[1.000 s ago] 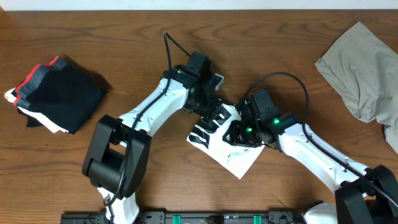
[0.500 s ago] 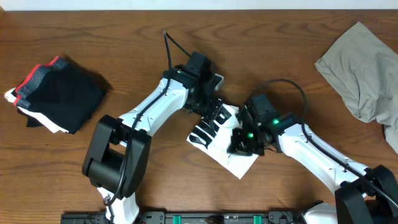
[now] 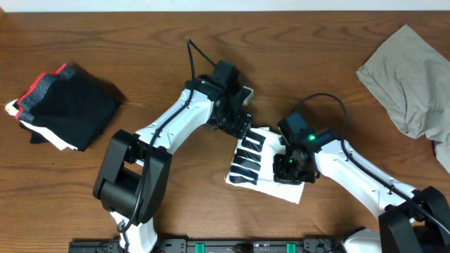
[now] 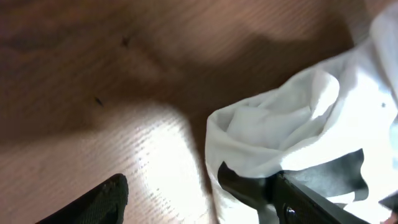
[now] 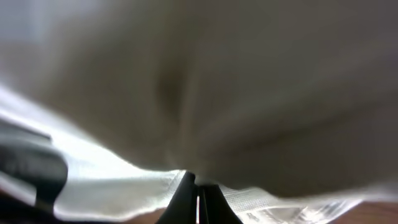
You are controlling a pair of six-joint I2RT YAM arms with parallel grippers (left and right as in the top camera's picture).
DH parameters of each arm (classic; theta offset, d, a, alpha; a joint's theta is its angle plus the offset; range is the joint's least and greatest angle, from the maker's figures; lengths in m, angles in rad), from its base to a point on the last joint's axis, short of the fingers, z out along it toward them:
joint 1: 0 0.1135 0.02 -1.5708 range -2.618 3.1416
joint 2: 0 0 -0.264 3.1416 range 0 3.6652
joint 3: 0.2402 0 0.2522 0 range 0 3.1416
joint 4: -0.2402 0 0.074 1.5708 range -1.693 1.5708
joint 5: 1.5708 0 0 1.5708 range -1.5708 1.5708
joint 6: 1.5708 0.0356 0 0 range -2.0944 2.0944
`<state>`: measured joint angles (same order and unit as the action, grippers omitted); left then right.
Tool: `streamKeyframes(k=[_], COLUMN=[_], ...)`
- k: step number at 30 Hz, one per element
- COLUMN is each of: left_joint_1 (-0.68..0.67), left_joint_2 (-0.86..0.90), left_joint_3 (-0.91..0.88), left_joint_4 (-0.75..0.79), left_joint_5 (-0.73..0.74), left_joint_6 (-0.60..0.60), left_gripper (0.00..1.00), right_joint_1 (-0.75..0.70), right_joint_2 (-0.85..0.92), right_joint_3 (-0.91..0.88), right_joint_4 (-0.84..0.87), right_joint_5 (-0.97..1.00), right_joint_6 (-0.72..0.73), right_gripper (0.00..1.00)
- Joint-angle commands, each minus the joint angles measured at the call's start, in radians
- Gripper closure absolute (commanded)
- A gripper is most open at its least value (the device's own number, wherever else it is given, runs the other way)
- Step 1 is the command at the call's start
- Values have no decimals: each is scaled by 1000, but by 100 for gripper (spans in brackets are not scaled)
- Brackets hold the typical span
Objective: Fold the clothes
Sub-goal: 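Tuck and flatten the shirt's folds with both grippers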
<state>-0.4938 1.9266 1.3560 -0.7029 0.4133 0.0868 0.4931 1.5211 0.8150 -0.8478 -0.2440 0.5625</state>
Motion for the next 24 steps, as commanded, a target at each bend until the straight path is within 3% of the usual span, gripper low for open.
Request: streamKeyframes(k=[1, 11, 17, 24], left_joint_1=[3, 3, 3, 3], left_joint_2=[15, 15, 15, 6], left_joint_3=[-11, -11, -11, -10], left_joint_4=[-19, -56, -69, -78], left_joint_5=[-2, -2, -2, -2], left_joint_6=[13, 6, 6, 6], left_gripper=[24, 25, 25, 26], right_joint_1=[4, 4, 1, -17], right_joint_2=[-3, -3, -3, -44], right_joint_3=[-4, -4, -4, 19], right_joint_4=[-14, -23, -51, -40], right_joint_5=[193, 366, 541, 551], right_joint_6=[2, 1, -4, 2], right_gripper=[99, 95, 85, 89])
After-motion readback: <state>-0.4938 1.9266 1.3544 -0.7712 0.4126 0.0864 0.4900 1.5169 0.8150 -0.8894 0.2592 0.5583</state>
